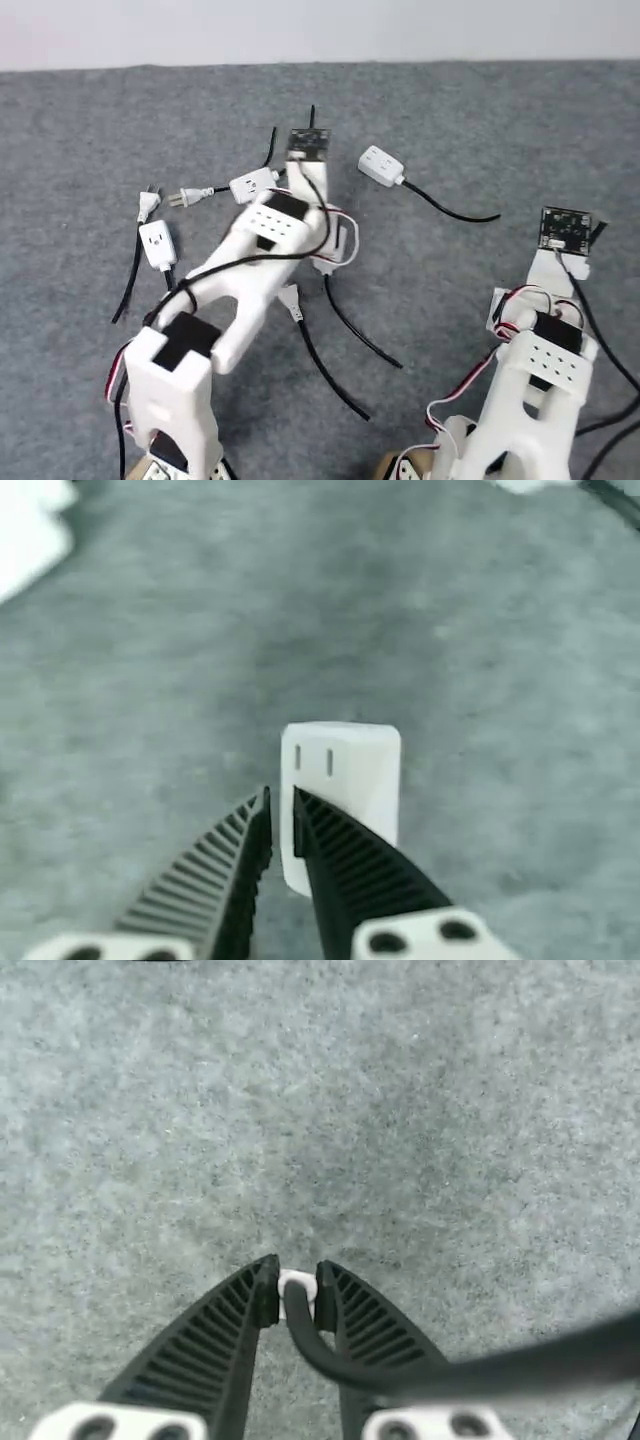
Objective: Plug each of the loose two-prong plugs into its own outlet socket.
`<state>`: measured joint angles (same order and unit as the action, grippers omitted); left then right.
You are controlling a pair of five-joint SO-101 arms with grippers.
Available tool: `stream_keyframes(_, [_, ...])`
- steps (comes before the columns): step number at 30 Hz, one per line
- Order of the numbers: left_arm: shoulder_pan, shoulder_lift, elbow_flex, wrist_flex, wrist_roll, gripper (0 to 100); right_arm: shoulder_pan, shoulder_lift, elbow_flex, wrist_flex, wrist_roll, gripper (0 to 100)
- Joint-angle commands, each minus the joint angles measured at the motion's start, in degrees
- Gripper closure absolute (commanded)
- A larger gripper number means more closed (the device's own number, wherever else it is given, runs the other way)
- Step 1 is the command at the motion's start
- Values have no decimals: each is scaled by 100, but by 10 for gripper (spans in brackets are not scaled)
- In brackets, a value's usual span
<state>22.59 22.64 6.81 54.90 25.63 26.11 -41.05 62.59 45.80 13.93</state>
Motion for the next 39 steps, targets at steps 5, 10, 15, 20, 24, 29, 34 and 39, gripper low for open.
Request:
stream_keyframes(5, [299, 141, -295, -290, 35, 970, -57, -13, -44, -101, -62, 991])
stream_keyframes(10, [624, 352, -523, -237, -695, 969, -57, -4, -44, -101, -62, 991])
stream_keyframes(15, [862, 554, -848, 149, -1380, 970, -57, 4, -18, -101, -53, 991])
stream_keyframes(20, [598, 448, -884, 79, -791, 970, -40, 4, 18, -180, -44, 991])
stream_keyframes(24, [554, 158, -866, 79, -563, 970, -40, 4, 18, -180, -44, 991])
stream_keyframes(29, [809, 9, -831, -44, -563, 970, -40, 4, 18, -180, -44, 991])
stream_keyframes(34, [1248, 185, -602, -352, -589, 970, -40, 4, 18, -180, -44, 991])
stream_keyframes(39, [1644, 255, -593, -352, -1090, 971, -40, 4, 18, -180, -44, 991])
